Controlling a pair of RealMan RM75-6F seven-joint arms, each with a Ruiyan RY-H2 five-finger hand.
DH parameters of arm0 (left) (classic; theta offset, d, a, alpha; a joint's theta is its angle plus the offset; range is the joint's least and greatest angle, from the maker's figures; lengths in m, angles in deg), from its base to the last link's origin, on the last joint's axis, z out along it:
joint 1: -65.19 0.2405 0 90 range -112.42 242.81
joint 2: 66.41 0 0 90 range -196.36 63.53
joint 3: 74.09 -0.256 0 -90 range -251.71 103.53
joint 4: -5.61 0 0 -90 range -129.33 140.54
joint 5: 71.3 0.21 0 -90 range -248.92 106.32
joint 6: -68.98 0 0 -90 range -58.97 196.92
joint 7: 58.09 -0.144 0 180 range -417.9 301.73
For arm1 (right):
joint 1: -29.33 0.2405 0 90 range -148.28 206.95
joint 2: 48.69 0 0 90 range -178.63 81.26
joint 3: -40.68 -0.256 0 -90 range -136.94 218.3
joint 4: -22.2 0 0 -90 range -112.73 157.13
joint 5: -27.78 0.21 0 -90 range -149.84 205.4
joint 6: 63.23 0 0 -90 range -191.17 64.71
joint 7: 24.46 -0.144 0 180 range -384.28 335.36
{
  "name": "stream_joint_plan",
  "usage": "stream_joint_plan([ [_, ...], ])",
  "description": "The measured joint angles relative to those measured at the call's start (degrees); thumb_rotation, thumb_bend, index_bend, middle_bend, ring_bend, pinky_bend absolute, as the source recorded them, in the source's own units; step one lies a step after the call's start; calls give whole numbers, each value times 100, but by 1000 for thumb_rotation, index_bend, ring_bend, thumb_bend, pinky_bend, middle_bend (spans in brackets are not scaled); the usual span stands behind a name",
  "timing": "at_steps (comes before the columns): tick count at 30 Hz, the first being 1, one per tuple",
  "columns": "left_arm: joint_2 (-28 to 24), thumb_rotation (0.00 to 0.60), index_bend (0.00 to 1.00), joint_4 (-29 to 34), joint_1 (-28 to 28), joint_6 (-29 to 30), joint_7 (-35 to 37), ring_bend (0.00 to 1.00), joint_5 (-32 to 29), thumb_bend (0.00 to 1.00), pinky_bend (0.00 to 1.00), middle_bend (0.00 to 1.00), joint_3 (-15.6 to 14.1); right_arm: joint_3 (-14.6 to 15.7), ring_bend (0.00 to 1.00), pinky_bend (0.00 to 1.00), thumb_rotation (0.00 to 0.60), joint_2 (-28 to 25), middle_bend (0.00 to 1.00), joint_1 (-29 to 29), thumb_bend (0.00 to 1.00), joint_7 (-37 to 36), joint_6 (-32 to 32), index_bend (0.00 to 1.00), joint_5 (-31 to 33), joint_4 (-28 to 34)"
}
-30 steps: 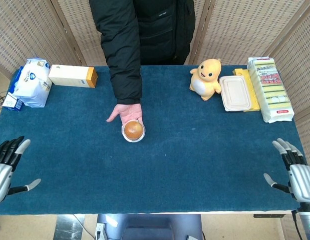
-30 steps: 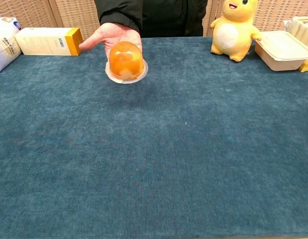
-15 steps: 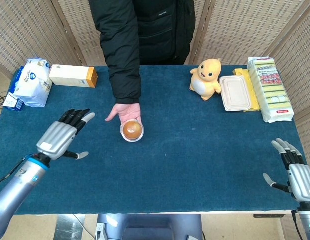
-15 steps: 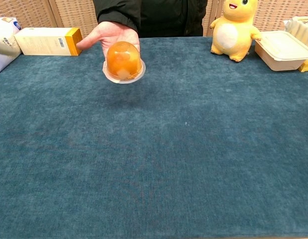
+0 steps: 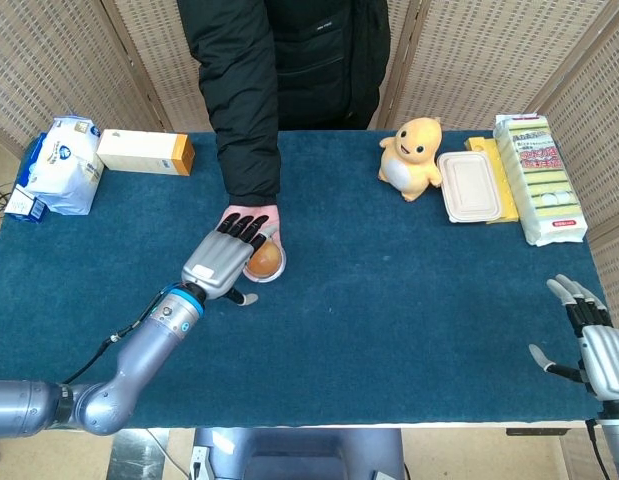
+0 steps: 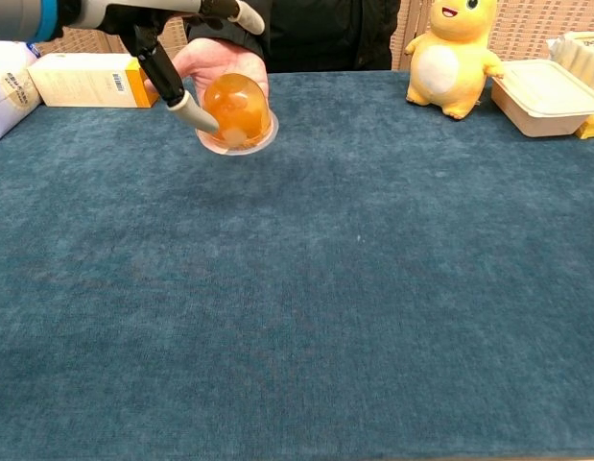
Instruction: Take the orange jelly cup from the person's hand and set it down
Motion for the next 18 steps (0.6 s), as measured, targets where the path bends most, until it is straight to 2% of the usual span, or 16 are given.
stream_joint_plan([
  [7, 199, 600, 0, -170, -219, 236, -96, 0, -334, 138, 138, 4, -101, -4, 39, 53, 600, -6, 36, 9, 320, -1, -18, 66, 7, 16],
  [11, 331, 600, 0, -262, -318, 316, -137, 38, -463, 147, 206, 86, -149, 6, 38, 54, 600, -4, 36, 13, 319, 0, -22, 66, -8, 17],
  [15, 472, 600, 0, -349, -375, 506, -200, 68, -497, 149, 236, 125, -186, 9, 38, 54, 600, 0, 36, 19, 320, -10, -36, 66, -8, 15],
  [18, 587, 600, 53, -457, -435, 625, -231, 129, -639, 158, 287, 200, -170, 11, 38, 54, 600, -3, 36, 22, 319, -29, -40, 66, -12, 6],
])
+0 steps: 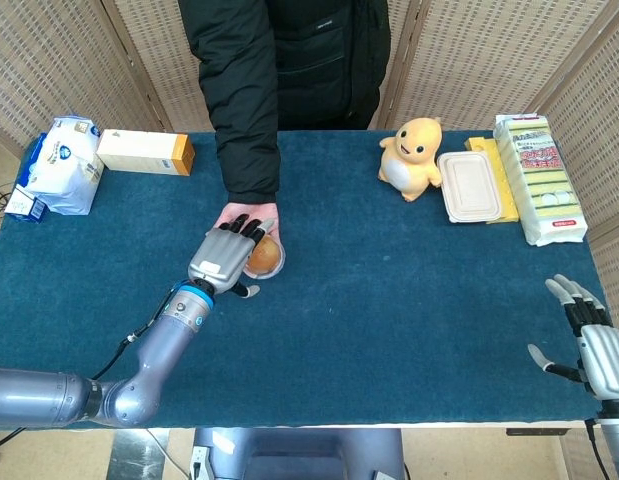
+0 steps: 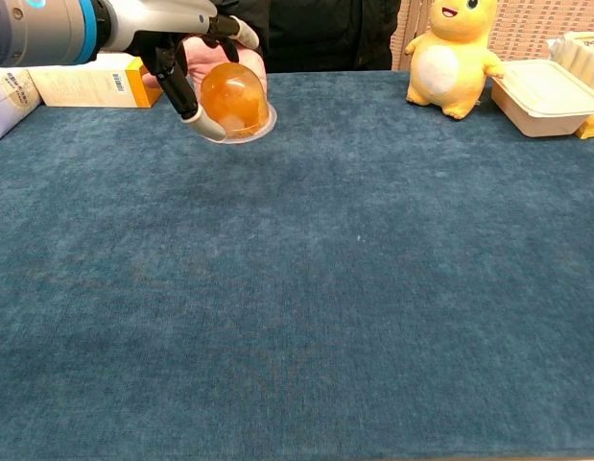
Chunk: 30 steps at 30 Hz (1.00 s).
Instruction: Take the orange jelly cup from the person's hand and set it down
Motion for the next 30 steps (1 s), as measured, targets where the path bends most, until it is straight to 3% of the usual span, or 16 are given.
stream_joint_plan([
  [10, 368, 600, 328, -267, -114, 357, -167, 320, -28, 177, 495, 420, 3, -4, 38, 54, 600, -14, 36, 2, 319, -86, -4, 66, 9, -20],
  [23, 598, 600, 417, -417, -80, 651, -253, 390, 189, 211, 551, 503, 3, -3, 39, 54, 600, -21, 36, 1, 317, -169, 8, 66, 2, -48],
  [30, 382, 600, 418, -15, 35, 718, -84, 392, 511, 212, 552, 505, 99, -10, 38, 54, 600, -17, 36, 0, 317, -165, 10, 66, 17, -52],
])
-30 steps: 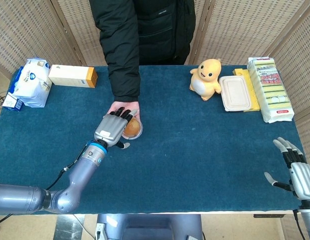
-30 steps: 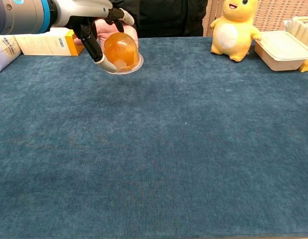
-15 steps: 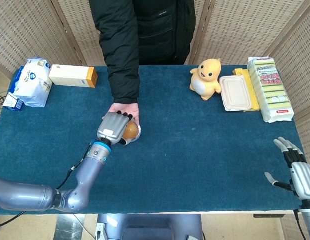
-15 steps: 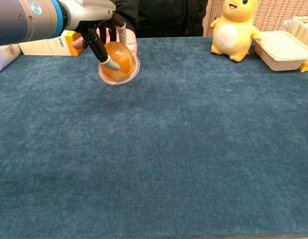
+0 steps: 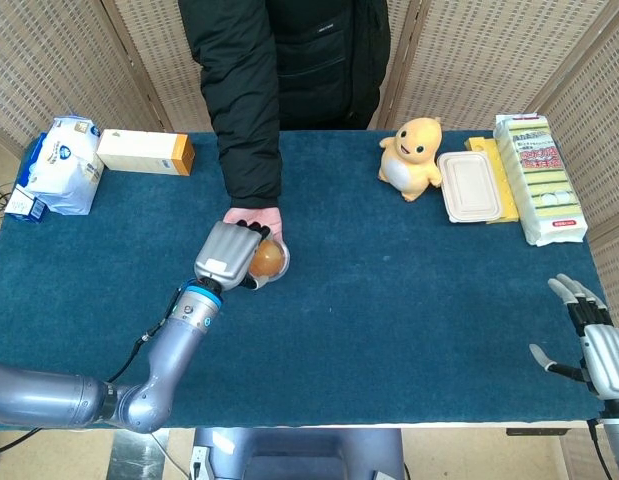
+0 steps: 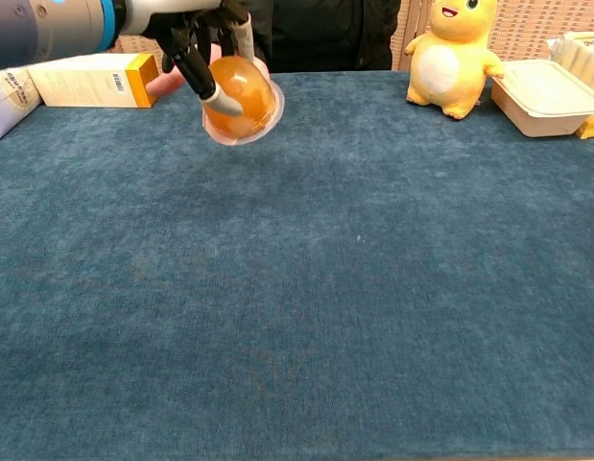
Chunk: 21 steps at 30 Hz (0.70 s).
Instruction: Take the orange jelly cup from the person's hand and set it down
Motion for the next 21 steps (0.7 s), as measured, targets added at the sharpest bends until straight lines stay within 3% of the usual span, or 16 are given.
stream_joint_plan([
  [12, -1012, 600, 418, 1643, 271, 365, -159, 391, 504, 209, 552, 505, -18, 11, 38, 54, 600, -8, 36, -6, 316, 37, 11, 66, -16, 37],
  [16, -1449, 600, 418, 1988, 513, 382, -267, 391, 761, 209, 552, 505, -415, 13, 38, 54, 600, -11, 36, -9, 316, 42, 13, 66, -17, 46],
  [21, -1667, 600, 418, 1927, 853, 105, -68, 391, 1165, 207, 552, 505, -924, 21, 38, 53, 600, -9, 35, -5, 317, 76, 6, 66, -29, 62],
])
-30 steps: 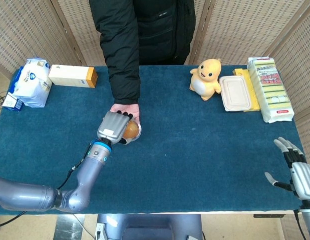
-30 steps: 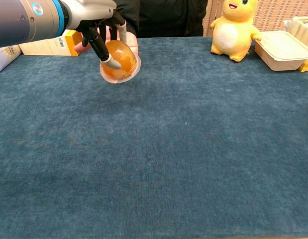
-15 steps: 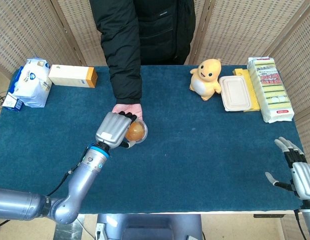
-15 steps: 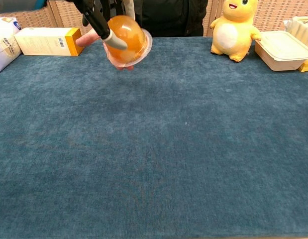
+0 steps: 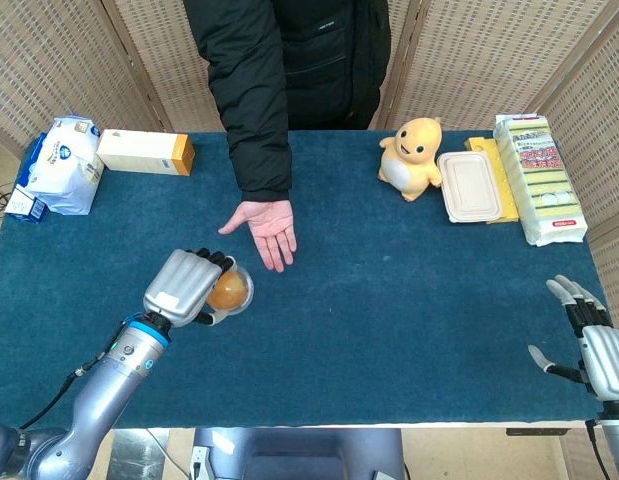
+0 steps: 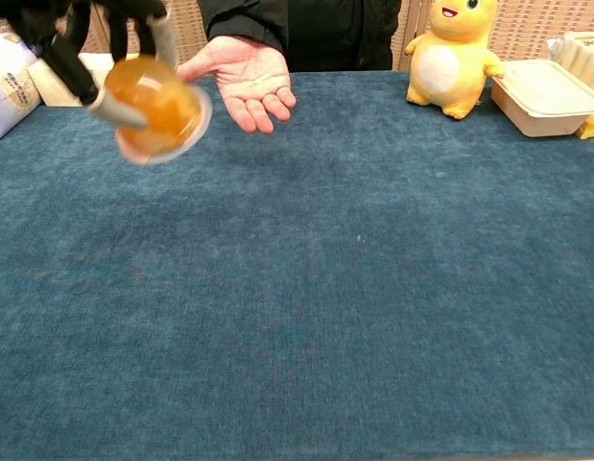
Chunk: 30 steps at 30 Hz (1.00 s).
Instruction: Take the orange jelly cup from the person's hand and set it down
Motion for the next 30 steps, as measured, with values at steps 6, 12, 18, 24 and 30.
stream_joint_plan([
  [6, 126, 600, 419, -858, 238, -450, 412, 391, 119, 207, 552, 505, -231, 13, 38, 54, 600, 17, 36, 8, 317, 65, -28, 66, -2, 12],
  [12, 564, 600, 418, -1829, 320, -960, 681, 392, -95, 207, 539, 505, -300, 12, 38, 54, 600, 32, 36, 23, 317, 115, -67, 66, 19, 18],
  [18, 778, 600, 153, -2131, 308, -1375, 821, 88, -519, 129, 365, 157, -293, 10, 39, 54, 600, 34, 35, 30, 317, 121, -83, 66, 29, 14],
  [24, 689, 600, 0, -2071, 409, -1503, 1276, 0, -178, 56, 231, 0, -193, 20, 38, 54, 600, 40, 35, 31, 317, 159, -87, 66, 20, 27],
  [30, 348, 600, 0, -1809, 784, -1197, 1794, 0, 931, 48, 173, 0, -184, 19, 38, 54, 600, 42, 35, 29, 316, 174, -80, 66, 20, 37],
])
